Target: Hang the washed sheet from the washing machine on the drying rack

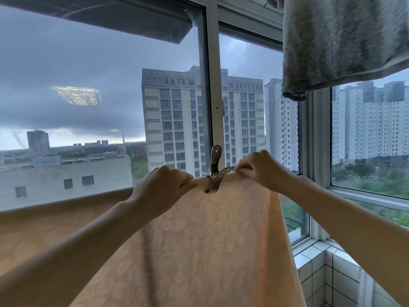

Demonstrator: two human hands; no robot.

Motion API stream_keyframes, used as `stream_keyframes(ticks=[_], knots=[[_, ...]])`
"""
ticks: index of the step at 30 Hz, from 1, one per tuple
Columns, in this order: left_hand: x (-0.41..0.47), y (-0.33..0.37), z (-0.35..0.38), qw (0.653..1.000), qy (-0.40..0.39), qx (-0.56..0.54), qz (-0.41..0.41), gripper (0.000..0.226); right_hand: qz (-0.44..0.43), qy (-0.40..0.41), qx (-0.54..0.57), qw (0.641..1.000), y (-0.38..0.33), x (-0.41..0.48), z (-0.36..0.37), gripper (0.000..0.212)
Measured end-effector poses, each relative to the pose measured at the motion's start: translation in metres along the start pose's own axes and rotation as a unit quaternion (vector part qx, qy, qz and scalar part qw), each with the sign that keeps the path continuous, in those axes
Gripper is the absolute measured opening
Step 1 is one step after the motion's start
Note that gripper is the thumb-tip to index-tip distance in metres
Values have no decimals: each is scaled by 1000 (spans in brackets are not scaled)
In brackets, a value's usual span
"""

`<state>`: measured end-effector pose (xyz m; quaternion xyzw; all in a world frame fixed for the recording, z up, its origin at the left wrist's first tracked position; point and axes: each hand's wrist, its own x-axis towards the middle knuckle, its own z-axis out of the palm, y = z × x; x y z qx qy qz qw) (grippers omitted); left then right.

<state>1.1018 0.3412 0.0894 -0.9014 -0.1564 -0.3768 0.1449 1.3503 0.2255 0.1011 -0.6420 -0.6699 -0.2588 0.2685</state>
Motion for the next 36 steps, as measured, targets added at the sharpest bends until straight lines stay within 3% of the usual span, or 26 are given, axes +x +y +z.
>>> stream_keyframes(ticks=[5, 10, 14, 19, 28, 34, 36], knots=[[0, 5, -1, 1000, 2, -2, -10, 56, -8, -18, -63, 998, -4, 0, 4, 10], [4, 8, 2, 1000, 13, -2, -16, 42, 11, -14, -121, 992, 0, 11, 7, 25], [11, 11, 7, 1000, 5, 16, -14, 39, 42, -18, -84, 995, 7, 24, 15, 9], [4, 9, 0, 998, -11, 55, -4, 41, 103, -13, 33, 994, 7, 12, 17, 14], [-27, 18, -27, 994, -18, 107, -18, 20, 57, 5, -20, 998, -25, -37, 3, 24], [-73, 28, -57, 985, -43, 141, -94, 54, 82, -37, -67, 994, -63, -81, -11, 53], [-88, 33, -71, 979, -44, 168, -111, 55, 75, -43, -69, 994, -72, -91, -13, 54]])
